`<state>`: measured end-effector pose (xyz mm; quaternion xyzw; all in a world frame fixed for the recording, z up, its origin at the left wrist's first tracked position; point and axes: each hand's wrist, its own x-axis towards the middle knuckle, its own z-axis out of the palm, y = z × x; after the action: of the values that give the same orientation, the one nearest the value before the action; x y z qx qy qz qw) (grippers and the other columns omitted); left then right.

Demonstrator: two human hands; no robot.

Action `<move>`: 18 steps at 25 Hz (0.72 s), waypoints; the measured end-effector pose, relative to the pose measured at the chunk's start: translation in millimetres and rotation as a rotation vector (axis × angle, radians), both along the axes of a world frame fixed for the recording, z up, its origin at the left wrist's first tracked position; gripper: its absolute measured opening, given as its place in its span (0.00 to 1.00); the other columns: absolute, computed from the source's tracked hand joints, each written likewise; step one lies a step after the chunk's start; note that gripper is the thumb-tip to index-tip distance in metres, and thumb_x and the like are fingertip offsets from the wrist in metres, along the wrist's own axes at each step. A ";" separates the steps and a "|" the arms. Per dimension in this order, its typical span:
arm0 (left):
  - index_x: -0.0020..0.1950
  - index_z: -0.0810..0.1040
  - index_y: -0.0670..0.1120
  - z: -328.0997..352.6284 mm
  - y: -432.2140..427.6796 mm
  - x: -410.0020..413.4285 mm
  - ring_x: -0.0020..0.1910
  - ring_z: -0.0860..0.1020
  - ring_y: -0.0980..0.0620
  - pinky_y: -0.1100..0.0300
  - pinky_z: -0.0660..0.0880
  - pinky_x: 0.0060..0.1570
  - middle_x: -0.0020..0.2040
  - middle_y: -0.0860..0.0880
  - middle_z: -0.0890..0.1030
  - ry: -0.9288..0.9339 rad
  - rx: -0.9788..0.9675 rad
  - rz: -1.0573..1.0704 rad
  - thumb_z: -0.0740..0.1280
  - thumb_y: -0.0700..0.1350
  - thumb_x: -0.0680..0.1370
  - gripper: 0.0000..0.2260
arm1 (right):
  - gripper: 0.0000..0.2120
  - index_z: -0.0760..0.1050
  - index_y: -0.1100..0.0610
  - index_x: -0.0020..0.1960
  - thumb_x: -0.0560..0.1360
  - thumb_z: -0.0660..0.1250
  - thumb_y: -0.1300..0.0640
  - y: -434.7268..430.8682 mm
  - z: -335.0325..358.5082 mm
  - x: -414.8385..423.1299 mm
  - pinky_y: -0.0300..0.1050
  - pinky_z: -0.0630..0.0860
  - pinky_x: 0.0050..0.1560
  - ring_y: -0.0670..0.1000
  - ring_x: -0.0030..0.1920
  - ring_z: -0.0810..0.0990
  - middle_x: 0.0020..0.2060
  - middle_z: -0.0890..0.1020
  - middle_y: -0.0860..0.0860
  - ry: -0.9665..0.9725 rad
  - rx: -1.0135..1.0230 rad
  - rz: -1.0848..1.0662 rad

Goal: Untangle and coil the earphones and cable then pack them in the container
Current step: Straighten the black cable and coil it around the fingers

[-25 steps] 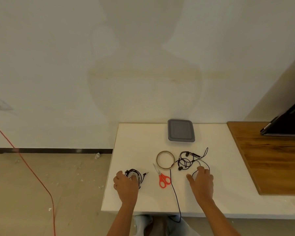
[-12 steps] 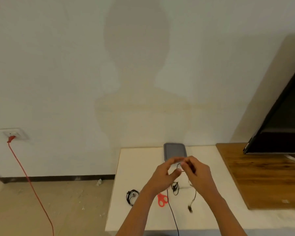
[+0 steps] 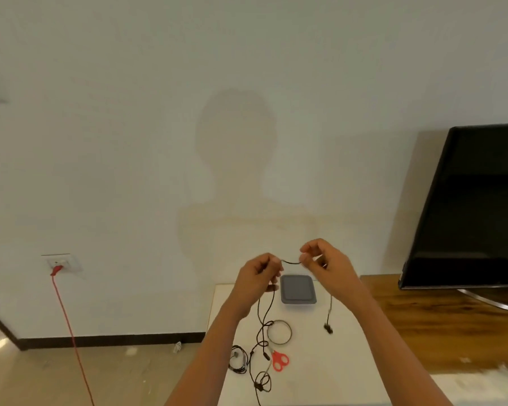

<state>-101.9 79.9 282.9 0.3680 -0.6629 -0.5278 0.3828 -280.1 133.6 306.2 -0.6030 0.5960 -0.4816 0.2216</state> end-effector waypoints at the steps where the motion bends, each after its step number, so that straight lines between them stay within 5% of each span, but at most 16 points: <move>1: 0.41 0.78 0.47 11.6 4.4 -1.7 0.35 0.76 0.58 0.62 0.77 0.39 0.34 0.55 0.77 0.070 0.016 -0.009 0.62 0.47 0.81 0.10 | 0.11 0.74 0.46 0.51 0.72 0.71 0.48 3.1 0.8 8.2 0.29 0.73 0.34 0.44 0.35 0.77 0.40 0.82 0.42 -0.031 0.110 0.062; 4: 0.42 0.79 0.45 36.2 16.8 -4.7 0.37 0.78 0.56 0.62 0.78 0.39 0.37 0.52 0.80 0.159 -0.046 0.015 0.64 0.43 0.80 0.08 | 0.20 0.74 0.49 0.56 0.68 0.74 0.44 13.6 -4.2 34.1 0.38 0.78 0.45 0.44 0.43 0.82 0.42 0.84 0.42 -0.084 0.319 0.262; 7: 0.41 0.77 0.49 46.7 26.7 3.5 0.37 0.82 0.56 0.64 0.77 0.33 0.38 0.54 0.80 -0.001 -0.217 0.112 0.63 0.46 0.80 0.09 | 0.03 0.79 0.54 0.47 0.74 0.69 0.57 22.9 1.1 43.5 0.46 0.80 0.50 0.50 0.41 0.84 0.37 0.86 0.48 -0.102 0.240 0.262; 10: 0.44 0.76 0.50 48.2 28.8 25.4 0.31 0.81 0.57 0.70 0.72 0.29 0.41 0.54 0.81 -0.227 -0.290 0.113 0.60 0.55 0.80 0.11 | 0.07 0.79 0.57 0.43 0.78 0.64 0.61 27.9 20.7 34.5 0.42 0.79 0.42 0.52 0.37 0.81 0.31 0.81 0.51 -0.339 0.134 0.213; 14: 0.38 0.82 0.54 39.6 24.6 60.7 0.30 0.75 0.60 0.69 0.70 0.34 0.30 0.55 0.79 -0.454 -0.224 -0.038 0.61 0.63 0.76 0.18 | 0.10 0.74 0.55 0.43 0.80 0.58 0.62 27.3 41.0 19.0 0.40 0.75 0.28 0.46 0.25 0.73 0.27 0.71 0.49 -0.778 -0.036 0.071; 18: 0.33 0.78 0.53 29.6 26.5 82.5 0.28 0.67 0.56 0.64 0.65 0.32 0.27 0.55 0.69 -0.279 -0.098 0.097 0.63 0.59 0.78 0.17 | 0.10 0.74 0.53 0.42 0.80 0.58 0.60 25.5 38.0 -0.5 0.36 0.62 0.23 0.44 0.26 0.65 0.31 0.71 0.50 -0.576 -0.039 -0.199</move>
<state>-19.3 106.4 312.5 0.4503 -0.7161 -0.4194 0.3293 -280.7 159.1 344.3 -0.3845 0.5553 -0.6636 0.3218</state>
